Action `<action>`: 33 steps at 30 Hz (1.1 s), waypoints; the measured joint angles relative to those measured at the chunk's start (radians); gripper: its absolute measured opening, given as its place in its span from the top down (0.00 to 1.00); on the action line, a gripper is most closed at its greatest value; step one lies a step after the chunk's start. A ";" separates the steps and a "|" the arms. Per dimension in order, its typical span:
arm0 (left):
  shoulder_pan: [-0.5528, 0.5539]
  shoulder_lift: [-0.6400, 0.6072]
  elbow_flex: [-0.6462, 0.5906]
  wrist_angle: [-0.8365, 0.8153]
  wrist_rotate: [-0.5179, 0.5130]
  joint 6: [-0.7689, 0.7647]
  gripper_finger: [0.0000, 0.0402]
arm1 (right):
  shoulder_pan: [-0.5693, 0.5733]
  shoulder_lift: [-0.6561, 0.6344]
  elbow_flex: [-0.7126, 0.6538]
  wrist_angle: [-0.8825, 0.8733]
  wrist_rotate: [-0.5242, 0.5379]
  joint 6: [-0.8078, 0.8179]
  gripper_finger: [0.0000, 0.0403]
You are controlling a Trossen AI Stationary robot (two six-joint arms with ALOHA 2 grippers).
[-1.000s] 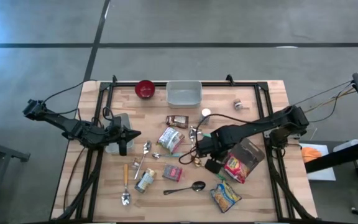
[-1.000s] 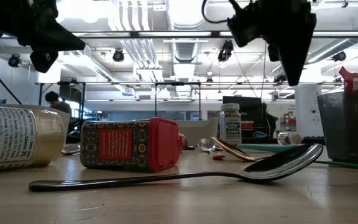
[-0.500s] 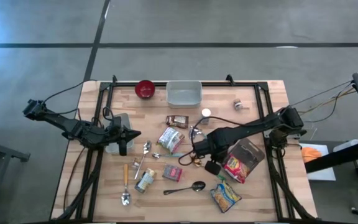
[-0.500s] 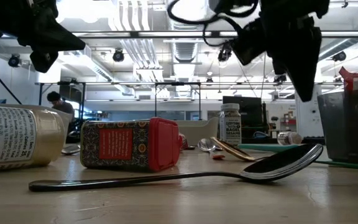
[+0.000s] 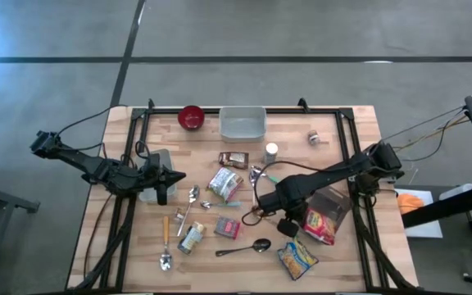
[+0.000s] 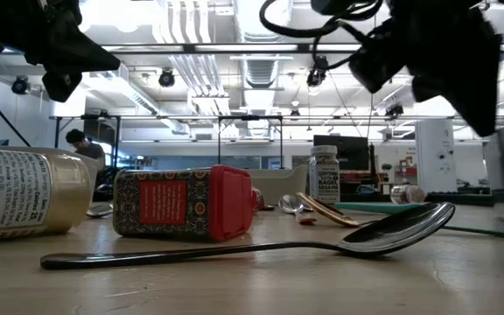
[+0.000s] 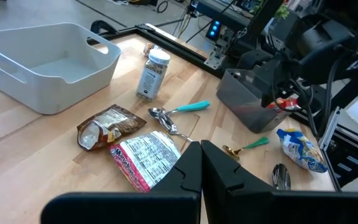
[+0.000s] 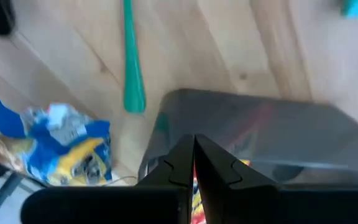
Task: Pick & Place Food Item
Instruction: Adjust the black bin
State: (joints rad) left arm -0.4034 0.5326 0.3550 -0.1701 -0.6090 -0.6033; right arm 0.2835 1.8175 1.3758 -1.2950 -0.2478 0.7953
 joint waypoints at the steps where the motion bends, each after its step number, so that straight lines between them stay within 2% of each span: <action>1: 0.000 0.000 0.000 0.000 0.000 0.000 1.00 | 0.008 0.000 0.000 -0.007 -0.002 0.010 0.97; 14: 0.000 0.000 0.000 0.000 0.000 0.000 1.00 | 0.083 0.000 0.000 -0.036 -0.044 0.061 0.97; 16: 0.000 0.000 0.000 0.000 0.000 0.000 1.00 | 0.084 0.000 0.002 -0.034 0.011 0.041 0.97; 19: 0.000 0.000 0.000 0.000 0.000 0.000 1.00 | 0.077 -0.007 0.014 -0.016 0.183 -0.007 0.97; 21: 0.000 0.000 0.000 0.000 0.000 -0.001 1.00 | 0.056 -0.011 0.021 0.025 0.244 -0.038 0.97; 26: 0.000 0.000 0.000 -0.001 0.000 -0.025 1.00 | 0.001 -0.022 0.033 0.065 0.249 -0.055 0.97; 33: 0.000 0.000 0.000 -0.018 0.000 -0.026 1.00 | 0.019 -0.060 0.021 0.043 0.247 -0.032 0.97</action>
State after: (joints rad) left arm -0.4038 0.5327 0.3550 -0.1883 -0.6090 -0.6296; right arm 0.3026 1.7580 1.3968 -1.2521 -0.0004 0.7634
